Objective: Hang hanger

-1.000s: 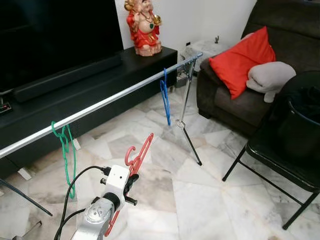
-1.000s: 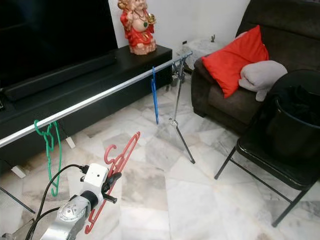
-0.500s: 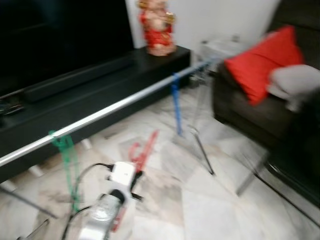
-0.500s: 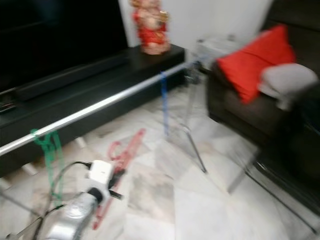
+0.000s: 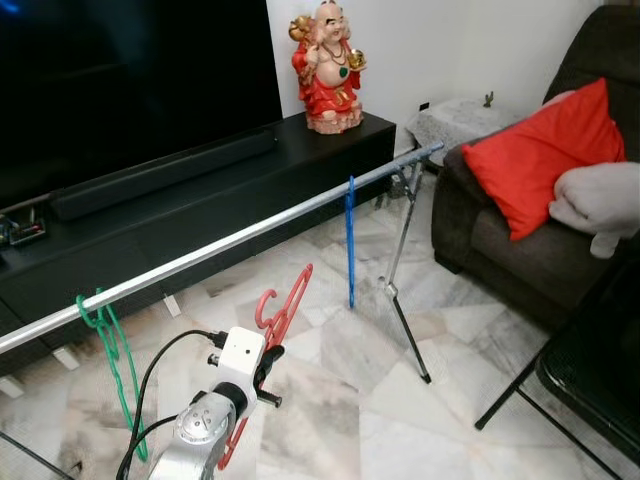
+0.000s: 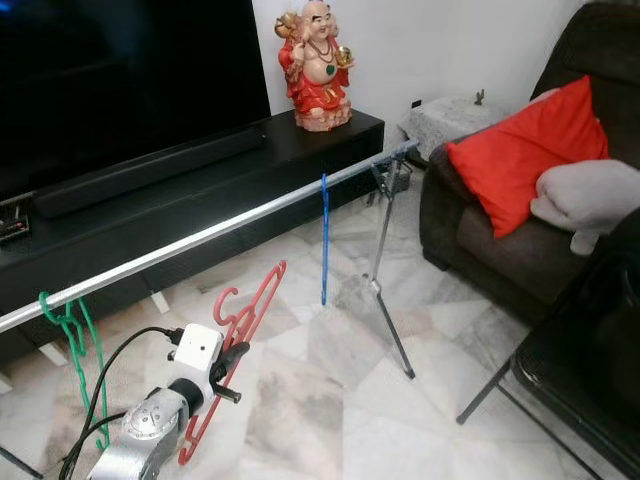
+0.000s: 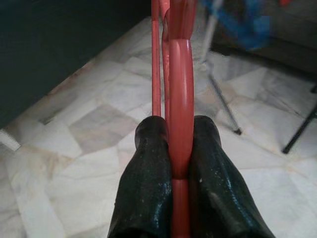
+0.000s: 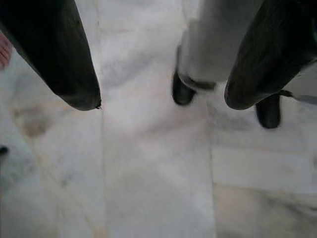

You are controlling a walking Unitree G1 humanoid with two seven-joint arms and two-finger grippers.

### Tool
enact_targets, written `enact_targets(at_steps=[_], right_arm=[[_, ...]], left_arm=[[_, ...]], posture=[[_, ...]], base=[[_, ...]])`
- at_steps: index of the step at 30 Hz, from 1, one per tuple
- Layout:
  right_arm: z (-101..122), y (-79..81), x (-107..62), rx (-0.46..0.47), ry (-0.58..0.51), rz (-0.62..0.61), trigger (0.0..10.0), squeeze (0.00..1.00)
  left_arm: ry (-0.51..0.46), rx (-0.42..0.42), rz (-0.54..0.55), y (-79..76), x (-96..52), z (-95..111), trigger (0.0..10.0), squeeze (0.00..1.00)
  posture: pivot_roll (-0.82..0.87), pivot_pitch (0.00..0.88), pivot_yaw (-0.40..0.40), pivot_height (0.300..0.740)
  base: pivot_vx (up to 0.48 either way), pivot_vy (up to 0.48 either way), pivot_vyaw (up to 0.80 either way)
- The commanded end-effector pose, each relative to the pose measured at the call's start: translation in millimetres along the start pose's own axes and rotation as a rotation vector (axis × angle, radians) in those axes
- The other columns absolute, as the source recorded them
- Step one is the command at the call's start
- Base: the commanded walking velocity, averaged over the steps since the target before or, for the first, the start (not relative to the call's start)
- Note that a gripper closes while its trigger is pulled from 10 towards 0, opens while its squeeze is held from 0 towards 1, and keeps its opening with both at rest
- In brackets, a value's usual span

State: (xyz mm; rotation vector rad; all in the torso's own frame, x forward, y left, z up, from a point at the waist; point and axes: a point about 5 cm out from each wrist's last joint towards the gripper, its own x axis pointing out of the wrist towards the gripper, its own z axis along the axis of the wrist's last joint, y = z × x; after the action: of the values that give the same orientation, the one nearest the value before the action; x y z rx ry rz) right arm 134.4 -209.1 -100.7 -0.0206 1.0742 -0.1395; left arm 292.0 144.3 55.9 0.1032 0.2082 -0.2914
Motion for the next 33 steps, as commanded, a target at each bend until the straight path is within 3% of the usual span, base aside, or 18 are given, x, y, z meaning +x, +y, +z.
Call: enact_targets(at_steps=[1, 9, 16, 21, 26, 30, 33], right_arm=[[-0.5, 11.0, 0.3, 0.004, 0.001, 0.019, 10.0, 0.0], [4.0, 43.6, 0.8, 0.001, -0.003, 0.05, 10.0, 0.0], [5.7, 54.0, 0.4, 0.002, -0.003, 0.057, 10.0, 0.0], [4.8, 51.6, 0.5, 0.009, -0.002, 0.051, 10.0, 0.0], [4.0, 43.1, 0.9, 0.014, -0.001, 0.039, 10.0, 0.0], [5.0, 24.3, 1.6, 0.021, -0.005, 0.018, 10.0, 0.0], [9.3, 16.7, 2.3, 0.021, -0.011, 0.011, 10.0, 0.0]], left_arm=[[-0.003, -0.005, 0.02, 6.2, -0.5, 1.7, 10.0, 0.0], [-0.012, -0.007, 0.038, 11.1, 3.0, 6.9, 10.0, 0.0], [-0.023, -0.01, 0.045, 13.8, 10.0, 15.1, 10.0, 0.0], [-0.031, 0.043, 0.058, 16.8, 24.3, 33.8, 10.0, 0.0], [-0.033, 0.035, 0.107, 22.5, 34.5, 45.4, 10.0, 0.0], [0.039, 0.038, 0.237, 36.5, 44.9, 50.8, 10.0, 0.0], [0.062, -0.028, 0.299, 42.9, 48.7, 53.3, 10.0, 0.0]], posture=[[0.07, 0.061, 0.056, 0.74], [0.07, 0.062, 0.059, 0.74], [0.07, 0.062, 0.062, 0.74], [0.06, 0.051, 0.072, 0.74], [0.06, 0.046, 0.074, 0.74], [0.05, 0.04, 0.077, 0.74], [0.05, 0.038, 0.076, 0.74]], base=[[0.334, 0.0, 0.0], [0.295, 0.0, 0.0], [0.0, 0.0, 0.0], [0.0, 0.0, 0.0], [0.0, 0.0, 0.0], [0.0, 0.0, 0.0], [0.0, 0.0, 0.0]])
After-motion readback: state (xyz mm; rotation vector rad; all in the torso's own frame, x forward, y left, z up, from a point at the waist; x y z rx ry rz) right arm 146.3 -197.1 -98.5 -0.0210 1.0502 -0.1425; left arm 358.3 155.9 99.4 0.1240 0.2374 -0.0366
